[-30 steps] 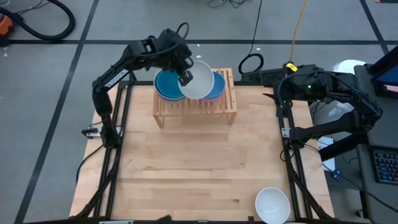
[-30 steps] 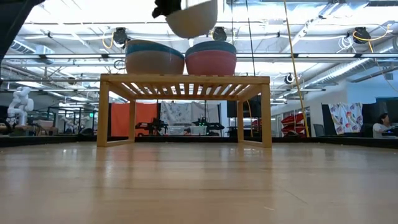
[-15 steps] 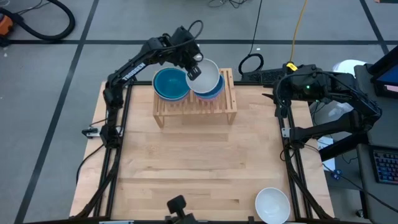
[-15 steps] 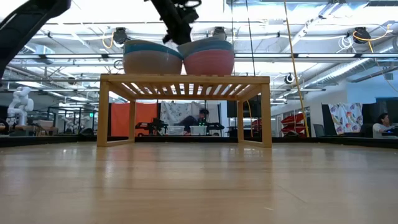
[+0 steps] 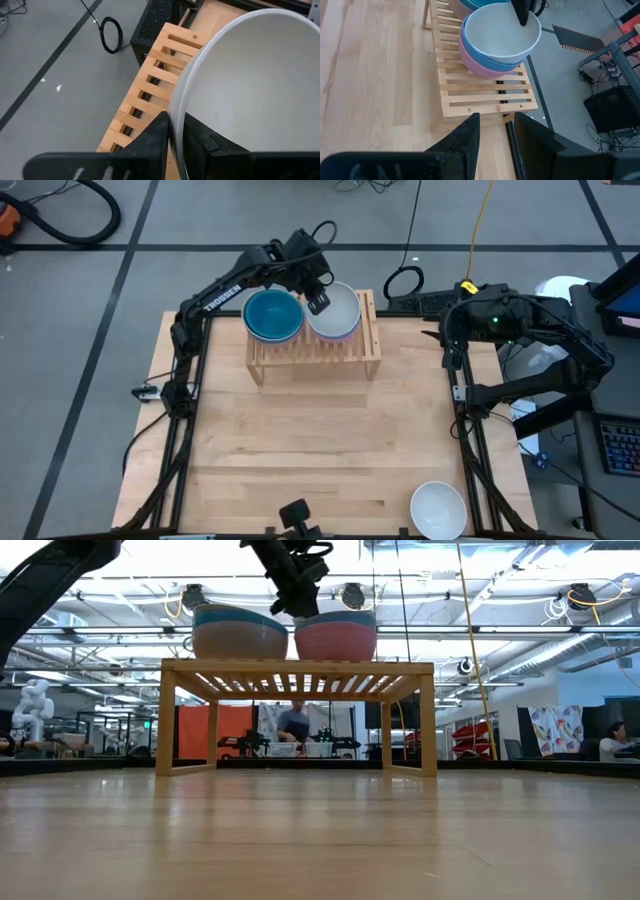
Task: Place and stack bowls onto a shelf
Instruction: Stack the left white bowl on top of the blue bowl on the shelf
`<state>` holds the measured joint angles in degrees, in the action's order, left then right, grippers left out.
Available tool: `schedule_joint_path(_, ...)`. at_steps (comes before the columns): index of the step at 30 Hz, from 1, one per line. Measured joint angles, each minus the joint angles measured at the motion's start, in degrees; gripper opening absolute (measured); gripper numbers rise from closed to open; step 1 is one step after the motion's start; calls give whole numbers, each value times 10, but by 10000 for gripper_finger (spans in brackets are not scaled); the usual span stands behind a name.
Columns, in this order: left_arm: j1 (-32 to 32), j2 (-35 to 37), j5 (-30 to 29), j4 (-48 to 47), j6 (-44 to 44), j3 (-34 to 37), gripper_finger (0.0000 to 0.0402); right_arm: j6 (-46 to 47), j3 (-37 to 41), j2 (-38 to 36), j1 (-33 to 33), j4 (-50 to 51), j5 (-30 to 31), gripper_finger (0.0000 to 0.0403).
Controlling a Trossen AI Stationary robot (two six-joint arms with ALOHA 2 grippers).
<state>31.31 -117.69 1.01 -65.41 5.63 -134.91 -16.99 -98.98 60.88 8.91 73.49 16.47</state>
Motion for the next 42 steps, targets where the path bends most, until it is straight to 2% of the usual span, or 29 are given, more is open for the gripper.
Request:
schedule_joint_path(13,-16,52,0,26,-10,-1,51,-1,0,0,0,-4,0,116)
schedule_joint_path(31,-25,47,0,26,18,-1,51,-19,0,0,0,-30,0,116)
schedule_joint_path(38,-25,47,0,27,31,-1,12,-21,0,0,0,-30,0,116)
schedule_joint_path(42,-26,47,0,27,28,-1,15,-21,0,0,0,-30,0,116)
